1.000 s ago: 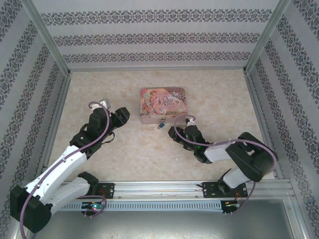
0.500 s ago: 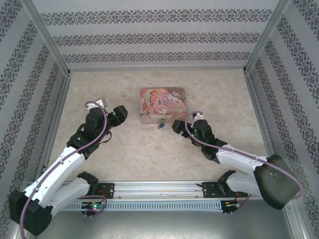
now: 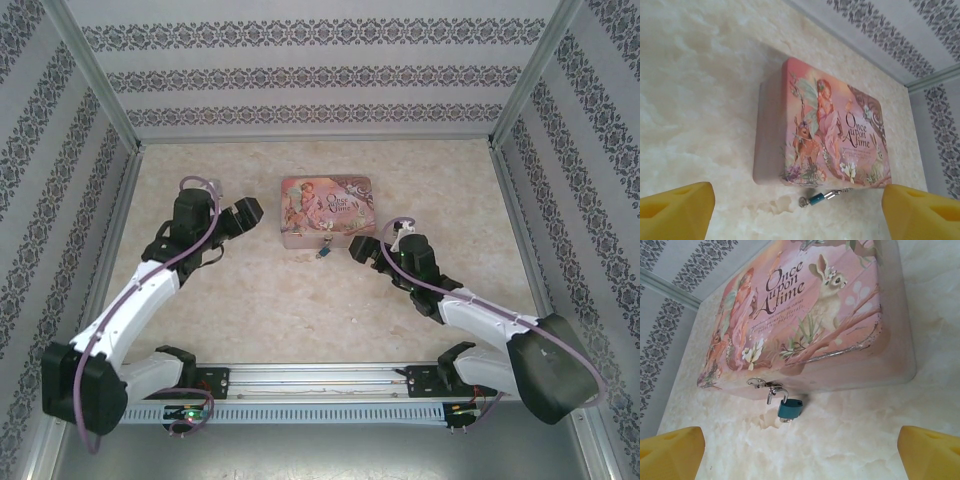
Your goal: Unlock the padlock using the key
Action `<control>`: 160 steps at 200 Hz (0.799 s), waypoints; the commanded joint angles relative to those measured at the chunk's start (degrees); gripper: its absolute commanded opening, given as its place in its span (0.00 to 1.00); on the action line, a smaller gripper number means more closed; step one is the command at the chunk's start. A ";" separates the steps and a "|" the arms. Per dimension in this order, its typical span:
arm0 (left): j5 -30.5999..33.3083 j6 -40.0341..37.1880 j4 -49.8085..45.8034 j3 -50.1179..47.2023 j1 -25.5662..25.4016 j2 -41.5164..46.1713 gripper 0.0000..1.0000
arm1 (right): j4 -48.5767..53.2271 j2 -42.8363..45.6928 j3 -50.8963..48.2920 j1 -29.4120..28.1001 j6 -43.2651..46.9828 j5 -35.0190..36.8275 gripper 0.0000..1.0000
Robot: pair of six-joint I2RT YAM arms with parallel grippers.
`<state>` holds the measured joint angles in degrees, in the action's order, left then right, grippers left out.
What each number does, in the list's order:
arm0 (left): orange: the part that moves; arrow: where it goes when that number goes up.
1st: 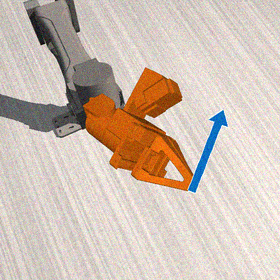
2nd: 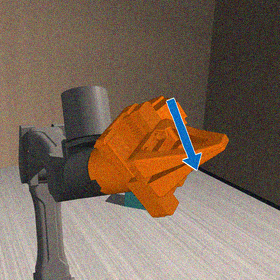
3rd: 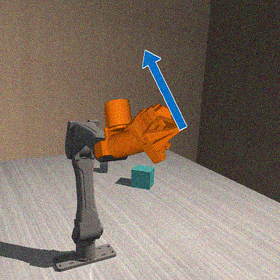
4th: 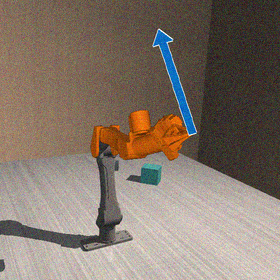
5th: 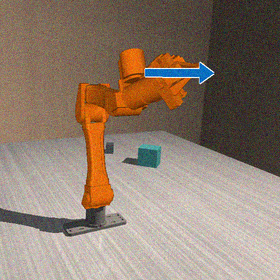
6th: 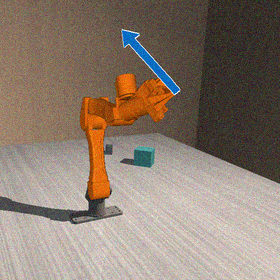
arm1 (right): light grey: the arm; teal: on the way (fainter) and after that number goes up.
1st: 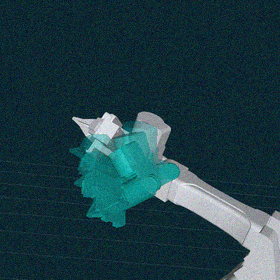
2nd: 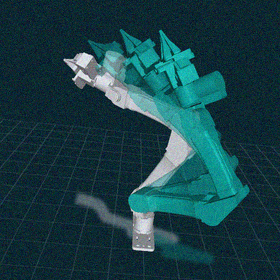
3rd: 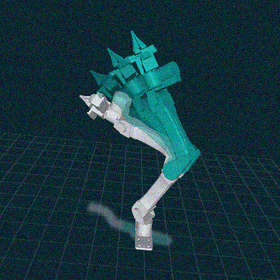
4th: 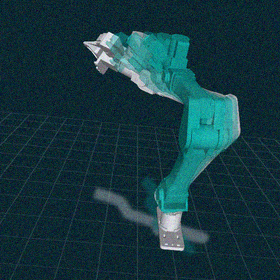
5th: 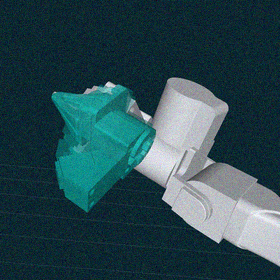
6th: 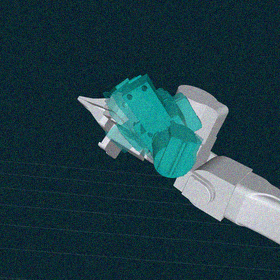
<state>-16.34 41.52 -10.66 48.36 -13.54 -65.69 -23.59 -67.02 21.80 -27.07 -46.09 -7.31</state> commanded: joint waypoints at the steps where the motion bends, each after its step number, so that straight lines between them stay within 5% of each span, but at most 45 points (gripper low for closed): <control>1: -8.37 0.44 -1.86 4.30 1.41 -5.34 0.85 | -3.68 -1.71 1.34 0.85 0.08 -5.01 0.99; 89: -17.46 -3.46 -6.51 18.69 1.67 -29.71 0.77 | -20.68 -13.02 1.65 0.97 -4.54 -9.65 0.98; 160: -21.72 -3.55 -4.74 20.03 0.20 -38.19 0.65 | -29.03 -21.19 4.02 1.64 -3.96 -9.78 0.98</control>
<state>-36.05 39.16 -14.85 68.05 -12.73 -103.50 -47.44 -86.59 23.33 -26.33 -50.68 -15.99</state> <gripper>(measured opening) 0.668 0.985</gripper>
